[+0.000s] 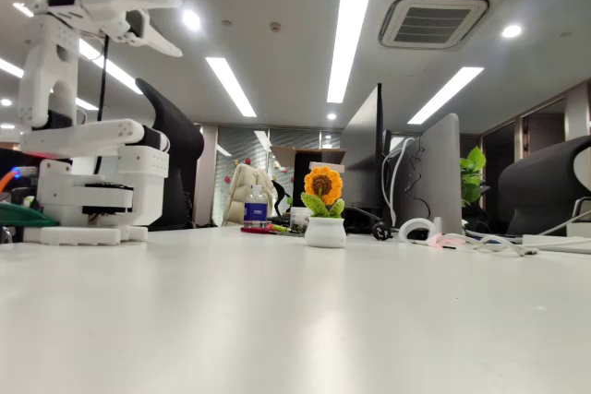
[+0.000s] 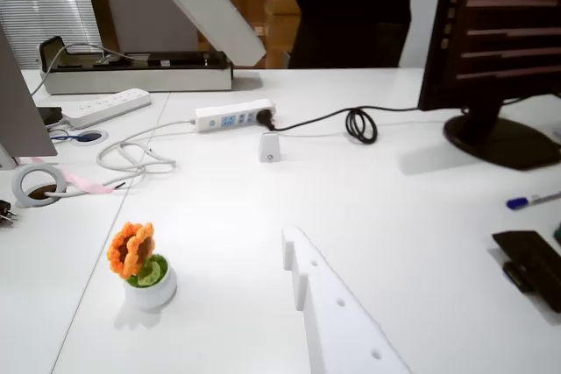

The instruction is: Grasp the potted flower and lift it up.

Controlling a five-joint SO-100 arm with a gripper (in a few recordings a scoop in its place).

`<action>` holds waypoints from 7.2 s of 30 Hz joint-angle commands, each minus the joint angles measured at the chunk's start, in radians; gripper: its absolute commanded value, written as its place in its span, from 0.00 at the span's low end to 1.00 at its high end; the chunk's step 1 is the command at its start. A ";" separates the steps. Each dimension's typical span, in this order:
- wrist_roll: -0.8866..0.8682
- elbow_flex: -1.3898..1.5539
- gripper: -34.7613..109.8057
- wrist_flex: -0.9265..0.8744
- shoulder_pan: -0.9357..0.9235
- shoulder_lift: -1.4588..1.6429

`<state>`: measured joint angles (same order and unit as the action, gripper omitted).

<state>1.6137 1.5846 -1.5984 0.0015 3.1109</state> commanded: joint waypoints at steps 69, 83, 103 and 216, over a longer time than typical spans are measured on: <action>-0.624 -0.043 0.71 0.285 0.425 -1.200; -0.686 -0.044 0.71 0.233 0.420 -1.305; -0.716 -0.253 0.71 0.143 0.411 -1.549; -0.514 -0.592 0.24 -0.216 0.417 -1.319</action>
<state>1.0646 1.0293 -1.7794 0.4172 1.6659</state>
